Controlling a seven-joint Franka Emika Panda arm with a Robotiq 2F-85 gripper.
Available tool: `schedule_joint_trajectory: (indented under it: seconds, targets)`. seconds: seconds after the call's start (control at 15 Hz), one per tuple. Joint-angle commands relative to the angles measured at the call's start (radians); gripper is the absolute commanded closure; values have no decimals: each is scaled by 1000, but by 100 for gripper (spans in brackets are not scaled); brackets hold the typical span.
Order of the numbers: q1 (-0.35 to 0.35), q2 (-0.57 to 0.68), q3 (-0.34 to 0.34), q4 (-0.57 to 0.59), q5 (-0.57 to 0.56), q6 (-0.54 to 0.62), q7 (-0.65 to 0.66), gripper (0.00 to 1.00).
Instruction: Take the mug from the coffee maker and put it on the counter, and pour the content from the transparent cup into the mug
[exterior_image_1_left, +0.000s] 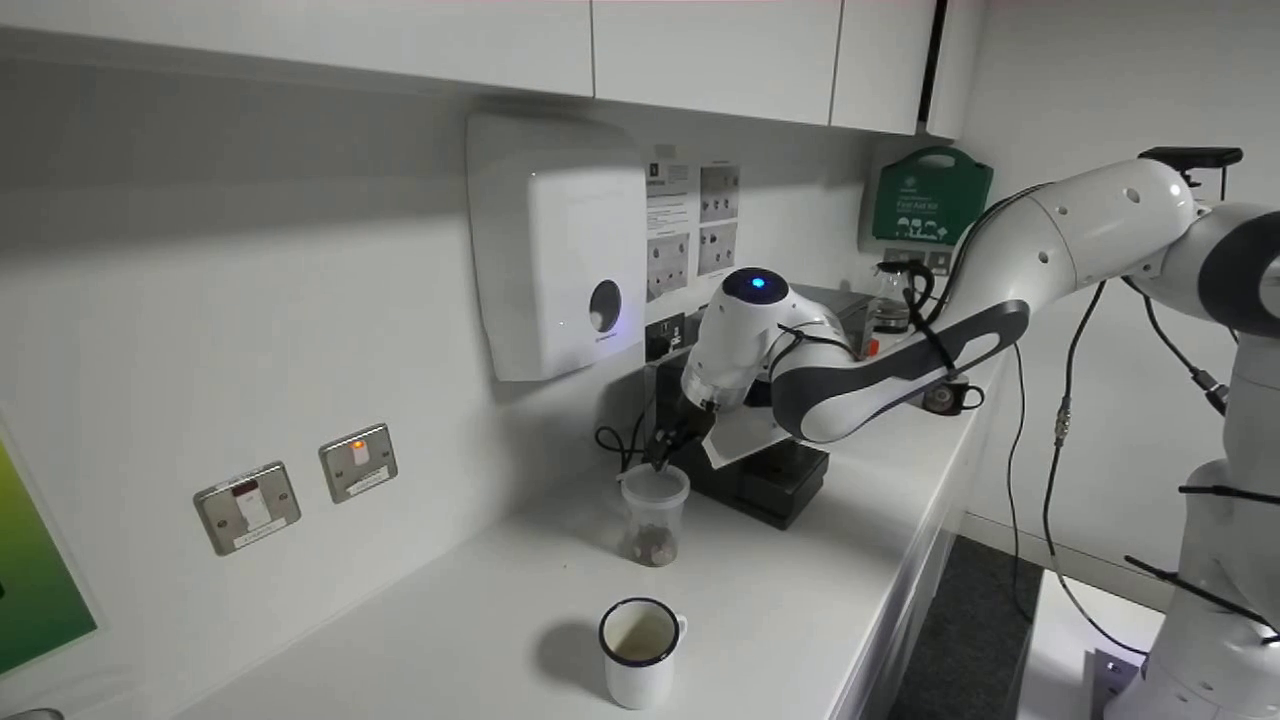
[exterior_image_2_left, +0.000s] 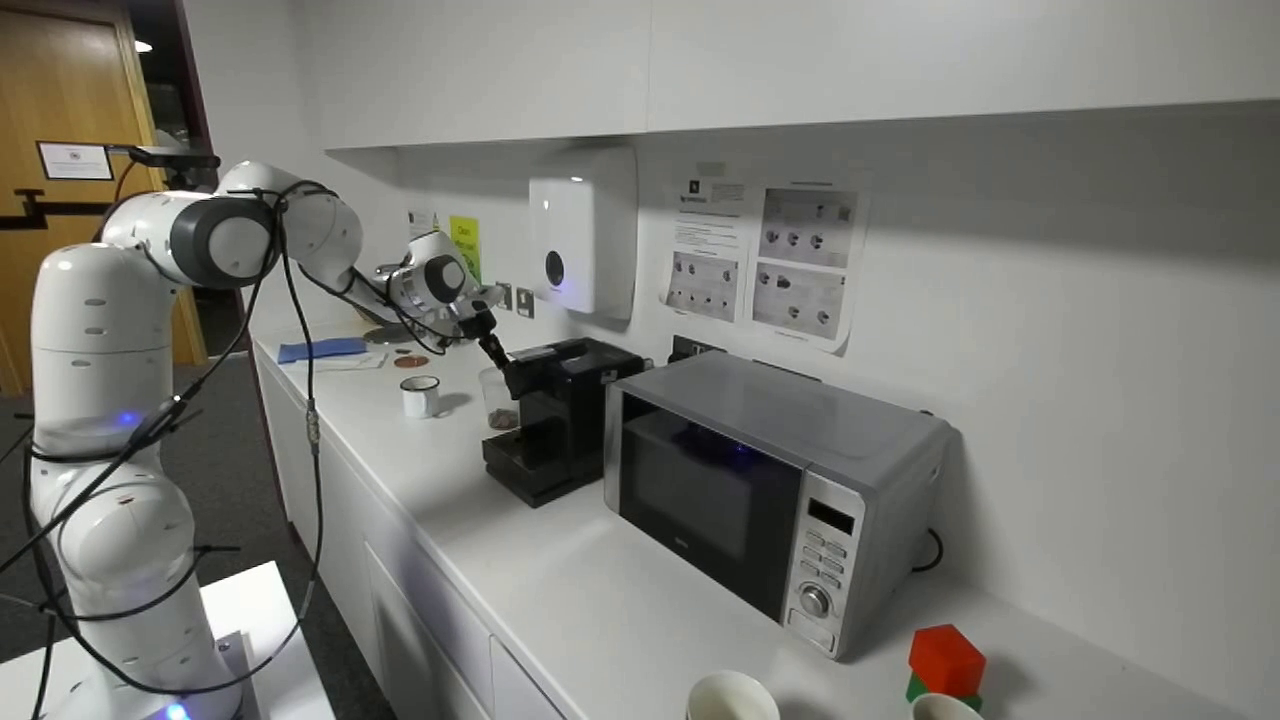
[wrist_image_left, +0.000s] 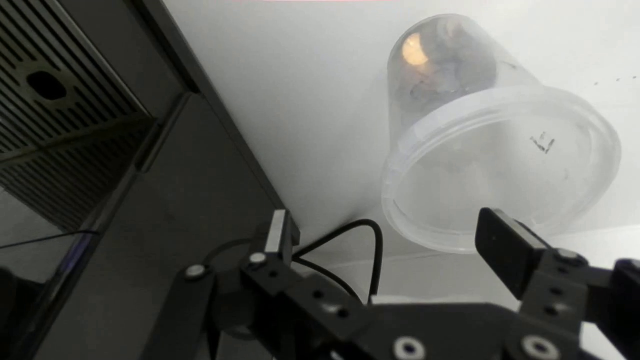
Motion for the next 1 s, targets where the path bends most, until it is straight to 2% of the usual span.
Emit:
schedule_joint_trajectory:
  seconds: [0.0, 0.6, 0.73, 0.93]
  targets:
    - [20, 20, -17, 42, 60, -51, -49, 0]
    - [16, 46, -47, 32, 84, -40, -82, 0]
    - [18, 50, -53, 30, 84, -37, -78, 27]
    - [22, 56, -60, 29, 74, -37, -71, 48]
